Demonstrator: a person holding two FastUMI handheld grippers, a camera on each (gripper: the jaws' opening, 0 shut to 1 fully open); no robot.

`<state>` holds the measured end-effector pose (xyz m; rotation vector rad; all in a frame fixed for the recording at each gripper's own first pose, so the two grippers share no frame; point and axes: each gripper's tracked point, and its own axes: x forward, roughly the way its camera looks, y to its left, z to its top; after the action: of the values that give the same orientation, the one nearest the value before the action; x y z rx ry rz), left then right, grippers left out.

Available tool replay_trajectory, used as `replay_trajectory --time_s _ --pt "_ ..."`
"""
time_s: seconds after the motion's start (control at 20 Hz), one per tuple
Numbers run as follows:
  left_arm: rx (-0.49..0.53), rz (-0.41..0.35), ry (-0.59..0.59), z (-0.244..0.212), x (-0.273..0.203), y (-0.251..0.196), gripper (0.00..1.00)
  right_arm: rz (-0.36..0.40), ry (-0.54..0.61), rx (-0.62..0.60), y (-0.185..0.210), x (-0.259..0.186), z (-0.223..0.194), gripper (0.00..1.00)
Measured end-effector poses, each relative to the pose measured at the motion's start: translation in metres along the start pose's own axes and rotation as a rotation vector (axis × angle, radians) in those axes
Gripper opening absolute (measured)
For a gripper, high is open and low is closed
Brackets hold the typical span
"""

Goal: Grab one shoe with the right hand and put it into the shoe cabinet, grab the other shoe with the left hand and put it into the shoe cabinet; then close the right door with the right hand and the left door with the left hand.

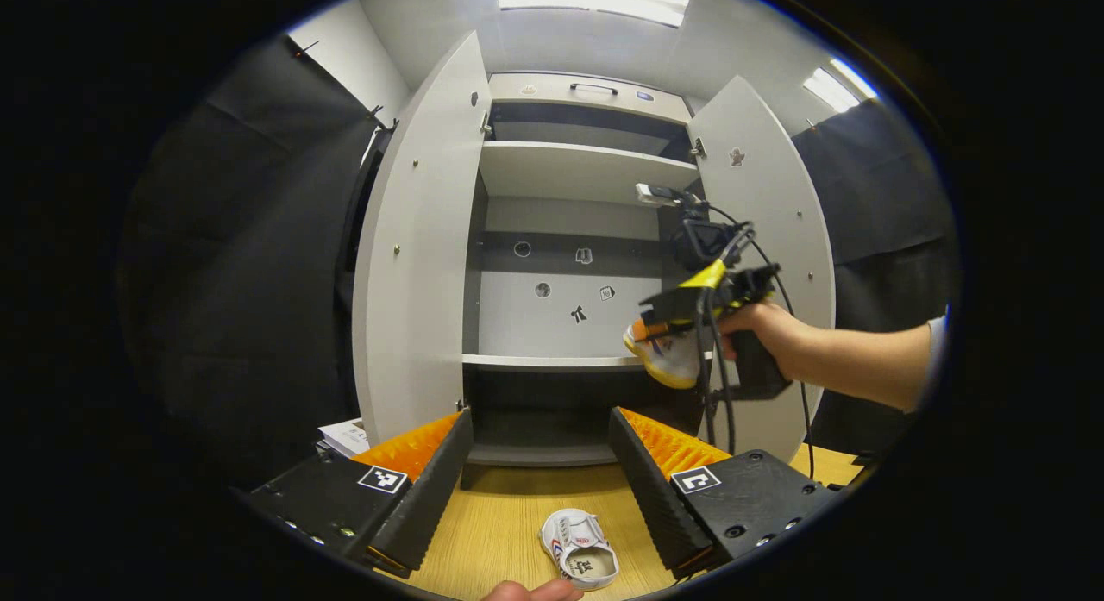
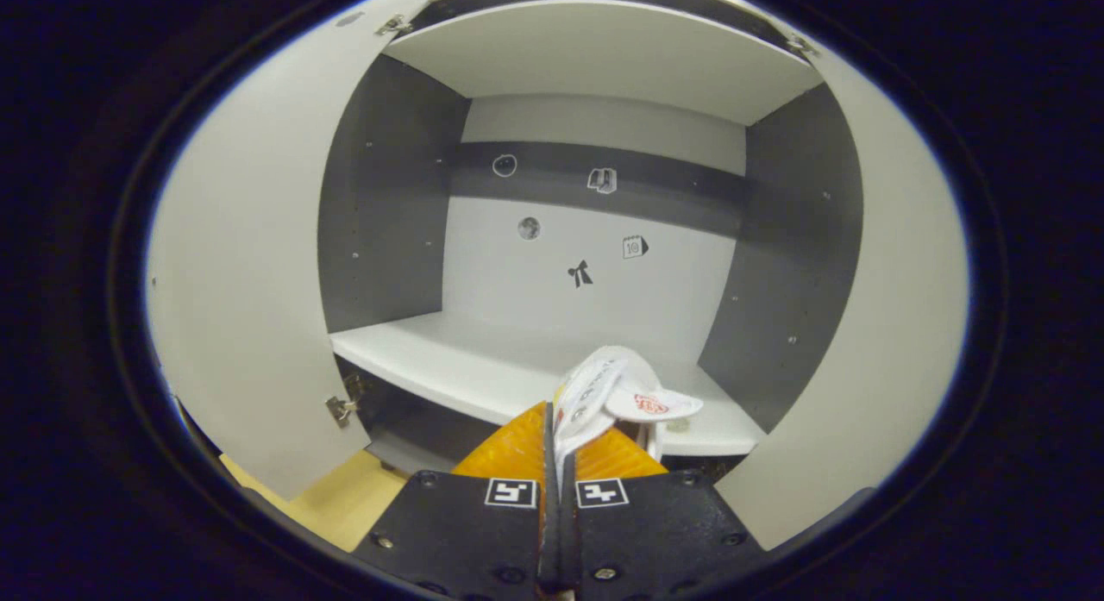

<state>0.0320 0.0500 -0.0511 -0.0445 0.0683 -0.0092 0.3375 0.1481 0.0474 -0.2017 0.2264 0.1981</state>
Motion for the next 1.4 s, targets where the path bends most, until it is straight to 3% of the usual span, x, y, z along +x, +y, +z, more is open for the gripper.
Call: replay_trajectory --time_s 0.2,0.35,0.6,0.85,1.0,1.15,1.4 --pt "0.018 0.021 0.0 -0.001 0.001 0.011 0.95 -0.085 -0.022 -0.144 -0.012 0.033 0.036 0.04" --pt "0.015 0.033 0.02 -0.008 0.0 0.017 0.95 -0.117 0.079 -0.17 -0.023 0.068 0.032 0.04" --pt "0.025 0.054 0.018 -0.009 0.005 0.027 0.95 -0.098 0.254 -0.037 -0.035 0.103 0.006 0.04" --pt "0.027 0.055 0.032 -0.015 0.008 0.028 0.95 -0.123 0.293 -0.04 -0.042 0.11 0.003 0.1" --pt "0.024 0.049 0.038 -0.018 0.011 0.026 0.95 -0.101 0.245 -0.022 -0.04 0.093 0.017 0.31" --pt "0.024 0.042 0.038 -0.021 0.014 0.022 0.95 -0.121 0.135 -0.089 -0.047 0.066 0.045 0.51" --pt "0.035 0.034 0.064 -0.035 0.017 0.015 0.95 -0.091 -0.071 -0.064 -0.036 -0.017 0.075 0.55"
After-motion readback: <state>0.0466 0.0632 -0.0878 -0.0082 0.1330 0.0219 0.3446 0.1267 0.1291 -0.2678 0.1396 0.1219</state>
